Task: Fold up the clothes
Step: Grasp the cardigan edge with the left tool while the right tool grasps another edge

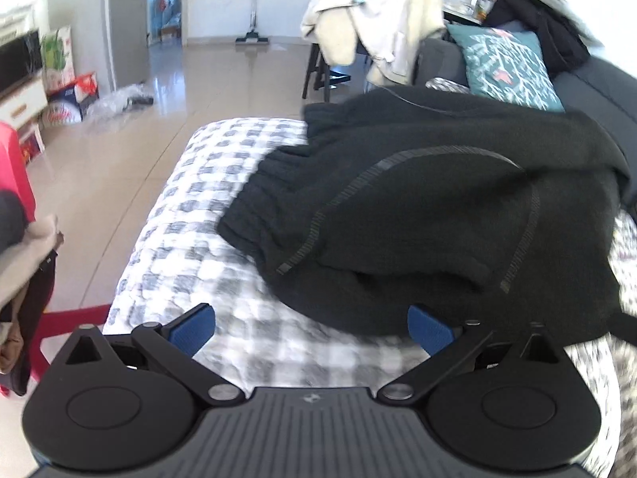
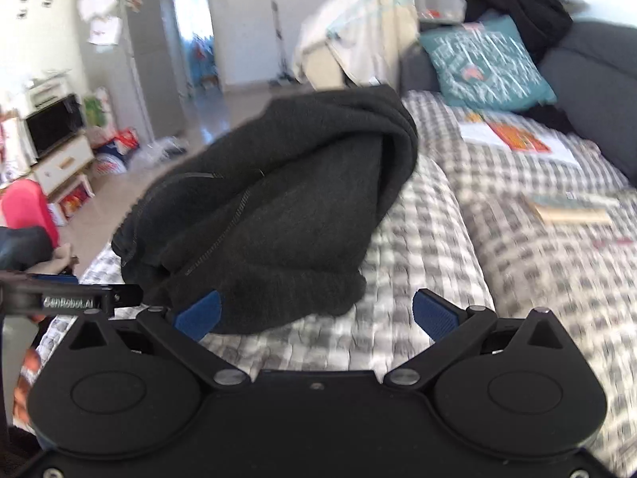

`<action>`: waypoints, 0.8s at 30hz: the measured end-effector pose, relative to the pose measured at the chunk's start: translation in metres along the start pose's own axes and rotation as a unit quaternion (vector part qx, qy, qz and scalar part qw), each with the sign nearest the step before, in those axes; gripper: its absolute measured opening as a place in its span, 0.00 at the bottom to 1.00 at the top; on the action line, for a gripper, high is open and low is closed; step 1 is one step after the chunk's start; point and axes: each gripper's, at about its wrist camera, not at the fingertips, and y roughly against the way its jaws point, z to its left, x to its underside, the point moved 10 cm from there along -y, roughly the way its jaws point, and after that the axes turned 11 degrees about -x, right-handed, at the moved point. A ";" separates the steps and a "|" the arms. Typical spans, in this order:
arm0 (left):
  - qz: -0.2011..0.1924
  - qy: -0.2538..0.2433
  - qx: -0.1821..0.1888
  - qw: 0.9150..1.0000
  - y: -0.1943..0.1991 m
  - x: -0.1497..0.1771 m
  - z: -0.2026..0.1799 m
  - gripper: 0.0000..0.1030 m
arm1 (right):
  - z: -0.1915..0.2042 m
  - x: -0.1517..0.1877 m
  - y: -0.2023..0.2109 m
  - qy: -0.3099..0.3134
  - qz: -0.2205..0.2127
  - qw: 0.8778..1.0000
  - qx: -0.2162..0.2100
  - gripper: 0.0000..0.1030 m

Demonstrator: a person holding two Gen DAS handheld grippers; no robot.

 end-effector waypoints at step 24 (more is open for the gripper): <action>0.066 0.168 0.141 0.973 -0.048 0.003 0.017 0.96 | -0.023 0.027 -0.018 0.044 0.060 0.996 -0.041 0.78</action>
